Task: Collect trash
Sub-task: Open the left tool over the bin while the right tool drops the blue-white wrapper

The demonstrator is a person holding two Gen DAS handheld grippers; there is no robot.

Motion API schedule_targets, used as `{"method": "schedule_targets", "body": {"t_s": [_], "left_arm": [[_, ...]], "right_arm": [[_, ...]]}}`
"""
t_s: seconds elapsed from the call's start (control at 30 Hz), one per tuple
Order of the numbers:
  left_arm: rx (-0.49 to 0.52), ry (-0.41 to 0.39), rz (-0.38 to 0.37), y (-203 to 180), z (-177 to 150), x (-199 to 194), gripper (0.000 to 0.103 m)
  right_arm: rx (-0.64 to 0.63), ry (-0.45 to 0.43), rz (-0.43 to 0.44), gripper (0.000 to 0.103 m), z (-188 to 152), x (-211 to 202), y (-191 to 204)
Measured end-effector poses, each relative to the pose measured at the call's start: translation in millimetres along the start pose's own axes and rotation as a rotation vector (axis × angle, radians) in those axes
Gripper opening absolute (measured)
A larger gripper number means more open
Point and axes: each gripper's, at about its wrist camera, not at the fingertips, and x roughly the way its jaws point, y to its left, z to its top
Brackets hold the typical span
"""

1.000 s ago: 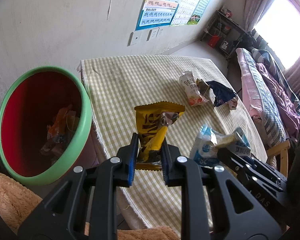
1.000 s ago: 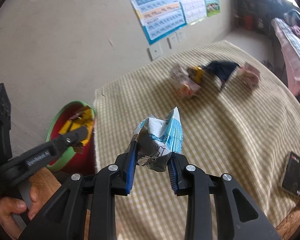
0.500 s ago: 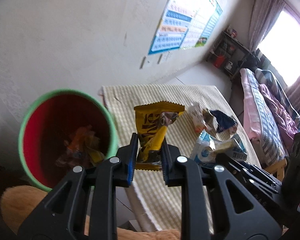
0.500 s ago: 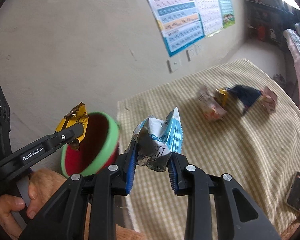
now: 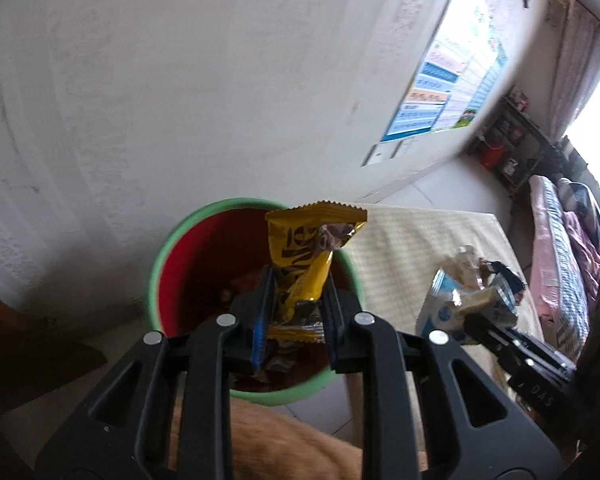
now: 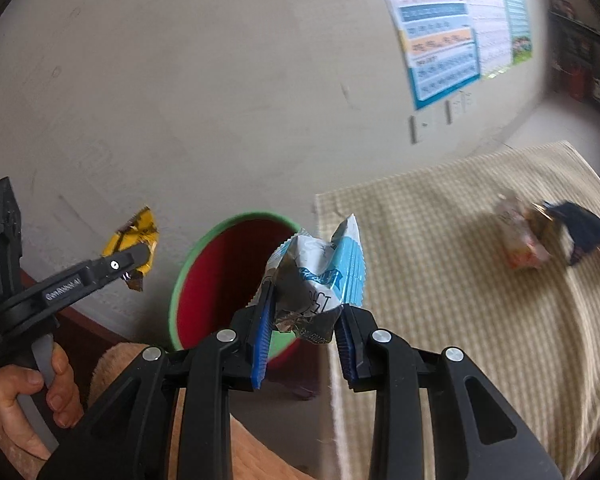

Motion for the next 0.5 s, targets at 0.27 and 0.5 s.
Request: {"method": "schedule_targets", "body": {"t_s": [0.27,0.5], "left_arm": [[-0.045,0.052,0.047,24.7,-3.8,20.2,0.020],[-0.082,0.088,0.065,34.0,-4.8,31.0,0.061]], "right_arm": [[-0.074,0.040,0.055,0.029,14.6,35.7,39.2],[-0.144,0.072,0.064,0.047,16.0,57.5,58.0]]}}
